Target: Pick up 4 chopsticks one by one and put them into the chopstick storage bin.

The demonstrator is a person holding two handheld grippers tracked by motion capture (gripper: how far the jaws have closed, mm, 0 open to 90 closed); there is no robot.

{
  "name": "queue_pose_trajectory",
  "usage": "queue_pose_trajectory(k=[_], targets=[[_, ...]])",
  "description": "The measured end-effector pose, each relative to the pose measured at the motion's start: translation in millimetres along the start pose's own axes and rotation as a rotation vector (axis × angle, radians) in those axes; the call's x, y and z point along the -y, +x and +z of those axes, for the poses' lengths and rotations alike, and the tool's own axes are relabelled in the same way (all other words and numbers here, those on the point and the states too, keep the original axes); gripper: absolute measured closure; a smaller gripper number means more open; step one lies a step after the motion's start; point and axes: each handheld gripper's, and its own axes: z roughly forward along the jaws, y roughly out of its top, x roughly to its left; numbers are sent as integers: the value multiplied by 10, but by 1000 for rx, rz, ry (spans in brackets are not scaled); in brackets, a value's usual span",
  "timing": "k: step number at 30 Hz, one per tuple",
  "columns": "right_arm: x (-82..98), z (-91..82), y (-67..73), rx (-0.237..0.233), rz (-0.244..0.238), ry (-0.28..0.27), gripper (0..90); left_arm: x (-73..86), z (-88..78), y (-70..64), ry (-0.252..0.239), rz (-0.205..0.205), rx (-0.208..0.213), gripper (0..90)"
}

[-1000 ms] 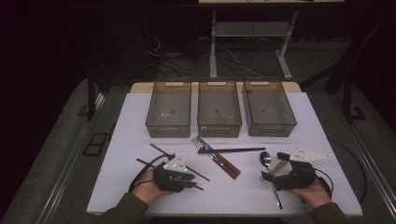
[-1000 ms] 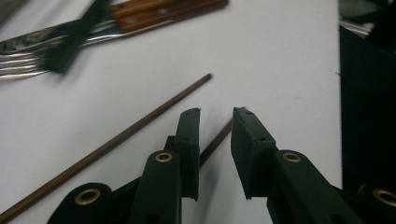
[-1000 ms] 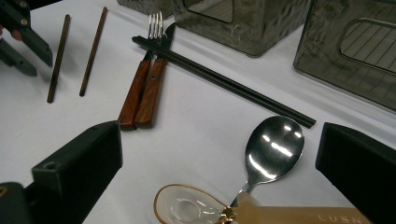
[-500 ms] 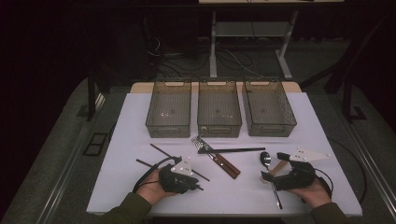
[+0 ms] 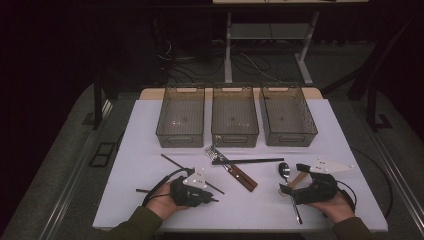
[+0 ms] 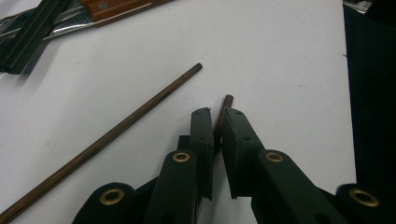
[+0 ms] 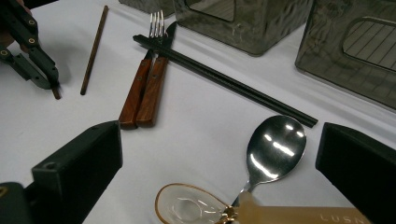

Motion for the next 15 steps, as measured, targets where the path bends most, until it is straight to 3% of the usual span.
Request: queue_pose_trajectory(k=[11, 15], targets=[[-1, 0, 0, 0, 0, -1, 4, 9, -5, 9, -5, 8, 4, 837], [0, -2, -2, 0, -2, -4, 4, 35, -102, 16, -41, -3, -8, 744]])
